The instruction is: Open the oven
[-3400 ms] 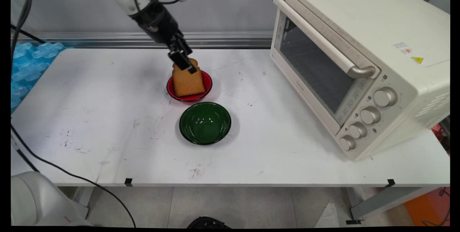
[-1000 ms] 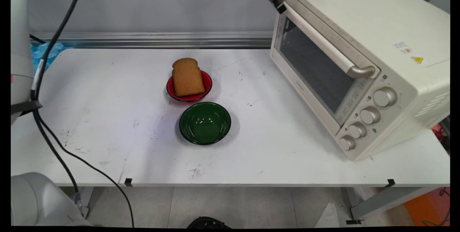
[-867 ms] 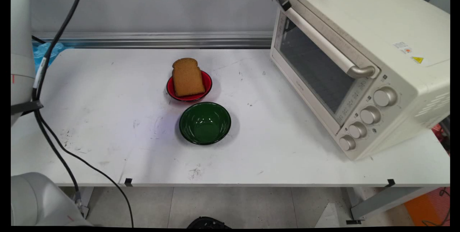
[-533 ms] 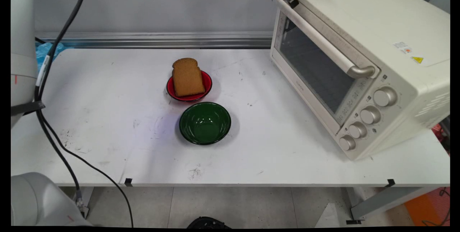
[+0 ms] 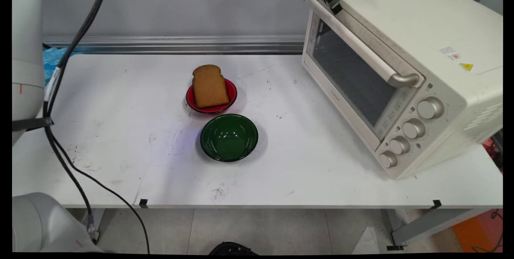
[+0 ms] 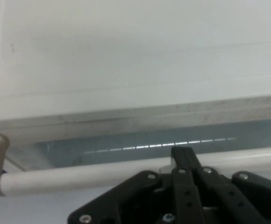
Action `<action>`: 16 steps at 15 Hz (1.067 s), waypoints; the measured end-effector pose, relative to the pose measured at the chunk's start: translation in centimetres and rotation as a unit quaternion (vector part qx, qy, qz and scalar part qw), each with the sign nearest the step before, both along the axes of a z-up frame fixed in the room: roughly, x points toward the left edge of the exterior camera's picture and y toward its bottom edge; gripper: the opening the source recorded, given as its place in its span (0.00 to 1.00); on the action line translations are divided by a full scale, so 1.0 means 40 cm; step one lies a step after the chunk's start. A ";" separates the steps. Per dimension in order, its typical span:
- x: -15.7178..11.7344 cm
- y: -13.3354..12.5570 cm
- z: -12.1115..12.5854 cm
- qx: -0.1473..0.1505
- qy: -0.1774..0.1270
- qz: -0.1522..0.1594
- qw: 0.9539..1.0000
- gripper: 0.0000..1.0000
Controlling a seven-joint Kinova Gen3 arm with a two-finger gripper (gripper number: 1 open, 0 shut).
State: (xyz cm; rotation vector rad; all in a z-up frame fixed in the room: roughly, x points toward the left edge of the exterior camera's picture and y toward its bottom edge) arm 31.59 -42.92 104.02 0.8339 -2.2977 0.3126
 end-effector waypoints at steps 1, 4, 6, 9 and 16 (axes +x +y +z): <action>-0.005 -0.002 -0.007 -0.001 0.003 0.001 1.000 0.00; -0.013 -0.009 -0.025 -0.002 0.007 0.003 1.000 0.00; -0.015 -0.015 -0.037 -0.004 0.010 0.006 1.000 0.00; -0.017 -0.026 -0.052 -0.009 0.015 0.010 1.000 0.00; -0.016 -0.040 -0.084 -0.011 0.022 0.018 1.000 0.00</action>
